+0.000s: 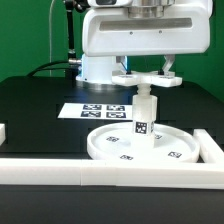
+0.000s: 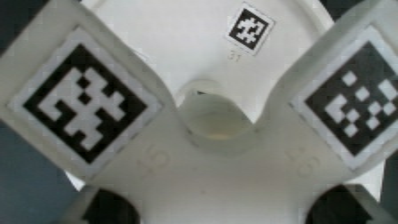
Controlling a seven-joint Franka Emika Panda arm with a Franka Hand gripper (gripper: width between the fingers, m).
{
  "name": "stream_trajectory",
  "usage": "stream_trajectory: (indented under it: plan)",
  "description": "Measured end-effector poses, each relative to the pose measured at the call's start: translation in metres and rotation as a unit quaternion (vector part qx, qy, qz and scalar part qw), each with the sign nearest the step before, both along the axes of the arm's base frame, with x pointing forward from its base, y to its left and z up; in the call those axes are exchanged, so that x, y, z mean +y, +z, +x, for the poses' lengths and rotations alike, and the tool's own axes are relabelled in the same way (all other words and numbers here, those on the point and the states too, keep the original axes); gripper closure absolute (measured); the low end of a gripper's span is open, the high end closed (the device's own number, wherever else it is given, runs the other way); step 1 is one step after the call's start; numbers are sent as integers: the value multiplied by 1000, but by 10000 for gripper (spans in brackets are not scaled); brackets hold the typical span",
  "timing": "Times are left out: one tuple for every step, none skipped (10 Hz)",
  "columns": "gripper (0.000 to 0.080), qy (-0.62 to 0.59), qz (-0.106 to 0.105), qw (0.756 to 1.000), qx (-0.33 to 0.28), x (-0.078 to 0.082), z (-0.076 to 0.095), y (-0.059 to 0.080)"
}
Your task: Assemble round table
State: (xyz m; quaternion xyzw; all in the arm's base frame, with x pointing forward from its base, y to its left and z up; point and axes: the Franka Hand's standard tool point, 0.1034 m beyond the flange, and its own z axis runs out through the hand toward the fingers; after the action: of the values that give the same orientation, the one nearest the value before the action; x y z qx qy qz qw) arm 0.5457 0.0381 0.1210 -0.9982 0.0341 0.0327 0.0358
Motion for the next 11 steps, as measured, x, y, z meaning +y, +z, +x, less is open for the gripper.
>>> stream_trajectory:
  plan:
    - [348, 1, 0, 1000, 1, 1, -1, -2]
    - [348, 2, 0, 1000, 3, 1, -1, -4]
    - [348, 4, 0, 1000, 3, 1, -1, -4]
    - [348, 5, -1, 1000, 5, 0, -2, -6]
    - [348, 5, -1, 1000, 7, 0, -3, -10]
    - [348, 6, -2, 1000, 8, 0, -4, -12]
    - [348, 7, -3, 1000, 8, -1, -4, -17]
    - [348, 10, -3, 1000, 8, -2, -4, -20]
    - [348, 11, -3, 1000, 5, -3, -3, -19]
    - [348, 12, -4, 1000, 2, -3, -2, -20]
    - [348, 12, -4, 1000, 2, -3, -2, -20]
